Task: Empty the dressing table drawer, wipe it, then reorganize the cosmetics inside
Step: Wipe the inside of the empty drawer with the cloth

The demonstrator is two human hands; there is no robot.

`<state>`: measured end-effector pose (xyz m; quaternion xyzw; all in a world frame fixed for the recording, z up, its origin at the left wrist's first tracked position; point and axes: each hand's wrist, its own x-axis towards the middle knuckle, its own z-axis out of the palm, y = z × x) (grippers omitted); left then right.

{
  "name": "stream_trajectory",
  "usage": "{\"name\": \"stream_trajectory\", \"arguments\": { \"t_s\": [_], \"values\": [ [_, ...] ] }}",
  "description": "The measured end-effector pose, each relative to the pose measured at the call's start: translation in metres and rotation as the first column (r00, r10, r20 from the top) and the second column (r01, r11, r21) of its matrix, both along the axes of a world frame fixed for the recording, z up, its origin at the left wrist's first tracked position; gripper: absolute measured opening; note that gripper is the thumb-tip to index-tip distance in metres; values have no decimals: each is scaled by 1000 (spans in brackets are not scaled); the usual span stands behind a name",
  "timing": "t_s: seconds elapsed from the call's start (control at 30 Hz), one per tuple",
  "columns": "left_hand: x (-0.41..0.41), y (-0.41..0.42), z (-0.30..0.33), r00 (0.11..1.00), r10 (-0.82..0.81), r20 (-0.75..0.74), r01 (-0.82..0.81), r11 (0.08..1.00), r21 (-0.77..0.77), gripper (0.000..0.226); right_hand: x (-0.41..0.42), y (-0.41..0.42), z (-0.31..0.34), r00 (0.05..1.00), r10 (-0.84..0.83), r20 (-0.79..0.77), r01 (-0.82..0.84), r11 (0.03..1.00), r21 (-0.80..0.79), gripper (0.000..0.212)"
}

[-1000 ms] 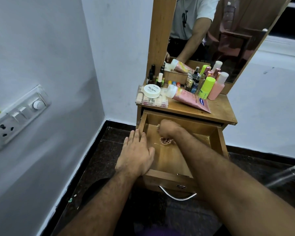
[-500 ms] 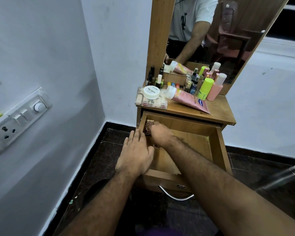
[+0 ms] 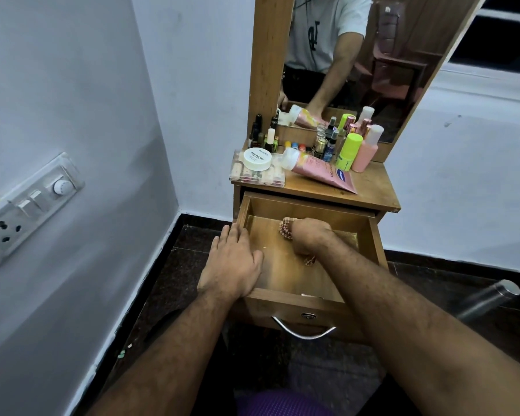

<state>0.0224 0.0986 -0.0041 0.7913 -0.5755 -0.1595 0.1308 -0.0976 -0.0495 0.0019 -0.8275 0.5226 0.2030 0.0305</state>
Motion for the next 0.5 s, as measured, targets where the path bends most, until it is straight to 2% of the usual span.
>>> {"name": "stream_trajectory", "arguments": {
  "t_s": [0.1,0.17,0.23,0.37,0.43,0.5],
  "values": [
    [0,1,1,1000,-8,-3,8,1000,-2,64,9,9,-13,990,27,142,-34,998,44,48],
    [-1,1,2,1000,-16,-23,16,1000,-9,63,20,13,-22,972,134,193,-142,989,30,58],
    [0,0,1,999,-20,-40,20,1000,-20,62,30,14,-26,943,236,232,-246,969,11,52],
    [1,-1,-1,999,-15,-48,13,999,-38,62,22,9,-25,912,305,274,-320,947,9,38],
    [0,0,-1,999,-13,-46,11,999,-45,60,8,8,-25,919,313,238,-321,947,-5,40],
    [0,0,0,999,-13,-44,10,999,-49,59,-6,1,-22,944,255,208,-251,967,-47,39]
  ]
}}
